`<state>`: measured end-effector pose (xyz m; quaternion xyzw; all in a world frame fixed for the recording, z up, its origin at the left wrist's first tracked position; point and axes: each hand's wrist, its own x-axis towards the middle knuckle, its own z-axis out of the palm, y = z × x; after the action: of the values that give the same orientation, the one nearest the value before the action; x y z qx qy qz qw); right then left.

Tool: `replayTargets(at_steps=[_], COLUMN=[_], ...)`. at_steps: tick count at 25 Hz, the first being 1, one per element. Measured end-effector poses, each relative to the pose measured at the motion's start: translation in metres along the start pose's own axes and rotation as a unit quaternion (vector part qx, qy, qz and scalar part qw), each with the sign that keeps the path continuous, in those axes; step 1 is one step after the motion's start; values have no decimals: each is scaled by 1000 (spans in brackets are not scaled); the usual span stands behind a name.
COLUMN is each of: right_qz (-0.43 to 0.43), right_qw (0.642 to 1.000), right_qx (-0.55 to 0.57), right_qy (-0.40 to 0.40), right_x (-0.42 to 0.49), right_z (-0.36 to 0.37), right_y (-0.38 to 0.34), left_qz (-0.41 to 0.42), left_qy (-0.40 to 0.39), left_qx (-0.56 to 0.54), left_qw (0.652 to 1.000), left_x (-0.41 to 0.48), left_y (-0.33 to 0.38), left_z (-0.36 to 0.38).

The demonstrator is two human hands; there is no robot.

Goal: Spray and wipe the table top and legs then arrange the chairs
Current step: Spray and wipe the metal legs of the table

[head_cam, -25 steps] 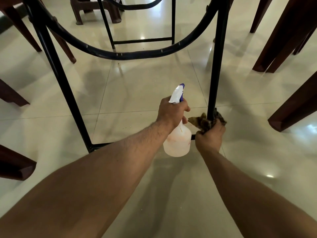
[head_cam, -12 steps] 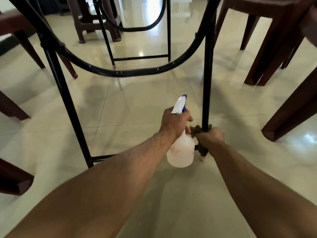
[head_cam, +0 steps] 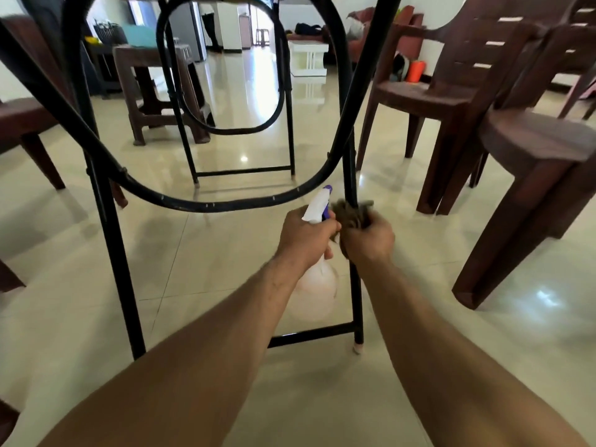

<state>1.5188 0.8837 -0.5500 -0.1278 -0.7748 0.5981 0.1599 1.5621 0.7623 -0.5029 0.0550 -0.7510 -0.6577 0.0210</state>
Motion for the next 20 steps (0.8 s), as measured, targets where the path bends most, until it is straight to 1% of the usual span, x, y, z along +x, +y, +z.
replayTargets(at_steps=[2,3,4,5,6,7,8,9,11,12,13,15,16,17,18,19,20], right_qz=[-104,-125,-118,-87,-31,41,84,81,-29,-82,-128,-159,-135,-78,15,109,191], right_qw=[993,988,989,993,999,999,995,994,999,996,991,986,991,996,994,976,943], right_qx=[61,91,93,73,41,-4,-48,-66,-26,6,41,47,3,-42,-105,-162,-234], right_qy=[5,5,7,11,7,-13,-31,-33,10,27,28,28,26,7,-38,-94,-138], right_x=[10,15,16,14,5,-3,-9,-9,2,6,7,10,4,-6,-21,-41,-60], right_z=[3,3,3,0,-6,-11,-14,-15,-7,-4,0,6,6,4,-4,-16,-30], right_y=[-44,-56,-58,-53,-46,-37,-32,-32,-52,-67,-77,-55,-26,8,50,88,121], left_qz=[27,38,46,52,52,48,40,30,9,3,0,1,-5,-16,-24,-30,-37], left_qy=[2,4,7,8,8,10,9,9,15,19,20,17,20,22,20,13,2], left_qx=[22,30,36,41,43,38,29,16,-6,-10,-3,13,8,4,2,3,4], left_qw=[999,999,998,998,998,998,999,999,1000,1000,1000,1000,1000,1000,1000,999,999], left_x=[1,1,1,1,0,-1,-3,-3,-2,-1,0,5,7,8,8,6,4], left_y=[21,29,36,40,41,39,37,33,24,20,15,5,0,-5,-10,-16,-21], left_z=[-1,-1,-3,-5,-8,-10,-12,-12,-16,-18,-20,-24,-26,-27,-27,-26,-24])
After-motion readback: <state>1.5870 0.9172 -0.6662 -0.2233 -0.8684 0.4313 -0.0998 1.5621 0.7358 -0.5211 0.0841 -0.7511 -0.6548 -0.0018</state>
